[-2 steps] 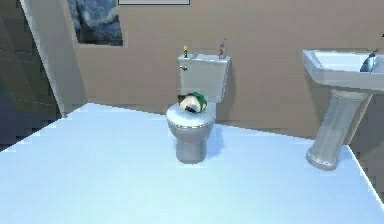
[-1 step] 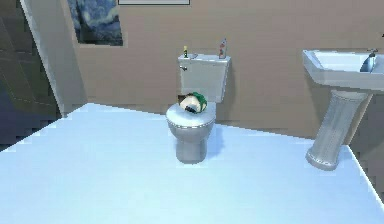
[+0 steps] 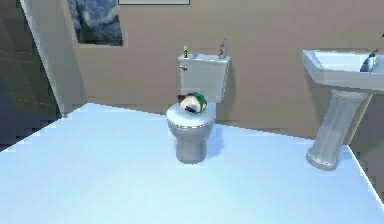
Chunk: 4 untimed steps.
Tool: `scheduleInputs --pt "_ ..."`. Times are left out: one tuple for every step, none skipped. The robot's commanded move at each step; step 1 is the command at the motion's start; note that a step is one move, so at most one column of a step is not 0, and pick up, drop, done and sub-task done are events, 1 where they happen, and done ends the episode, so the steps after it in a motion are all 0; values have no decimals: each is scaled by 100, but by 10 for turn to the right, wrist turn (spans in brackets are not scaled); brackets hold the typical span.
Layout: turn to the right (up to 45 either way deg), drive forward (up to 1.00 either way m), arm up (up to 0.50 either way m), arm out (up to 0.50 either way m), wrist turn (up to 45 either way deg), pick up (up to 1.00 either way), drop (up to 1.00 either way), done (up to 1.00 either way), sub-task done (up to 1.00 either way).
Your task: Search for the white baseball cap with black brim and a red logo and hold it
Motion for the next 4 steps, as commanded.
scheduleInputs --pt "0 0 0 42 0 0 0 0 0" --pt "0 0 0 0 450 0 0 0 0" --pt "0 0 0 0 450 0 0 0 0" --pt "0 0 0 0 450 0 0 0 0"
